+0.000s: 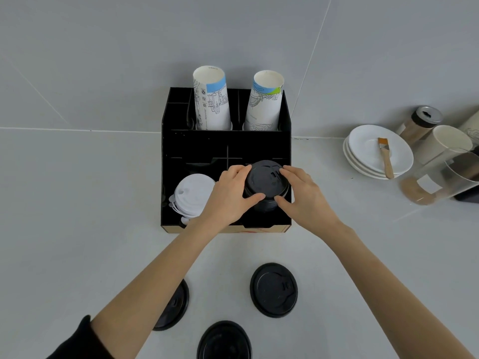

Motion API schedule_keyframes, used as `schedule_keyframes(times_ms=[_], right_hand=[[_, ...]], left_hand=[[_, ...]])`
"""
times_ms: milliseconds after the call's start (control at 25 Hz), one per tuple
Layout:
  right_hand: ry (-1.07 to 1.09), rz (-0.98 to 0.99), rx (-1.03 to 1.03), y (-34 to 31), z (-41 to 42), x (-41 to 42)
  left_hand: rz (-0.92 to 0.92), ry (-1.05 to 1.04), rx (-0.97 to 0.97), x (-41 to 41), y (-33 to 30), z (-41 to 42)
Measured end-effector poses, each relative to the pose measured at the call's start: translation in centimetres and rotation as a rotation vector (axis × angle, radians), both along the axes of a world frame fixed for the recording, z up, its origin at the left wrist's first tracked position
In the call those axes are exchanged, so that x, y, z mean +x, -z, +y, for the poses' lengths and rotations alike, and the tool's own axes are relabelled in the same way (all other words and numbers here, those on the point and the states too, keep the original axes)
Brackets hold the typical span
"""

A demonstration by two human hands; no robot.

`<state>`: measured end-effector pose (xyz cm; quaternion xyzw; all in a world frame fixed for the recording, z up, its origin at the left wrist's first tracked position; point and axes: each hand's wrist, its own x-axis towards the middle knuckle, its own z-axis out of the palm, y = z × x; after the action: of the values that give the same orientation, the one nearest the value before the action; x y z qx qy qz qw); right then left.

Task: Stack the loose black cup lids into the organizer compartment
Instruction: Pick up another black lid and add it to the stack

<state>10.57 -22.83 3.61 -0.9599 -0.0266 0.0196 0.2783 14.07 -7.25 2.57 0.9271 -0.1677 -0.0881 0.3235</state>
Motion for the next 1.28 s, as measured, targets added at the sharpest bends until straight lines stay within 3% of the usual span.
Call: schedule_keyframes(times_ms=[440,880,1280], right_hand=[[0.052,-0.001,0.013,0.3,0.3,-0.7],[0.066,-0.03,0.072,0.8,-1.0,-6.7],[-0.04,0.266,0.087,4.9,-1.0,-14.0]], left_hand=[[0.006,-0.002,0.01,-0.5,0.1,0.1],[0.052,0.04,-0.043,-6.5,1.6,1.9],[0.252,0.188,0.099,-12.5,5.0,1.6]])
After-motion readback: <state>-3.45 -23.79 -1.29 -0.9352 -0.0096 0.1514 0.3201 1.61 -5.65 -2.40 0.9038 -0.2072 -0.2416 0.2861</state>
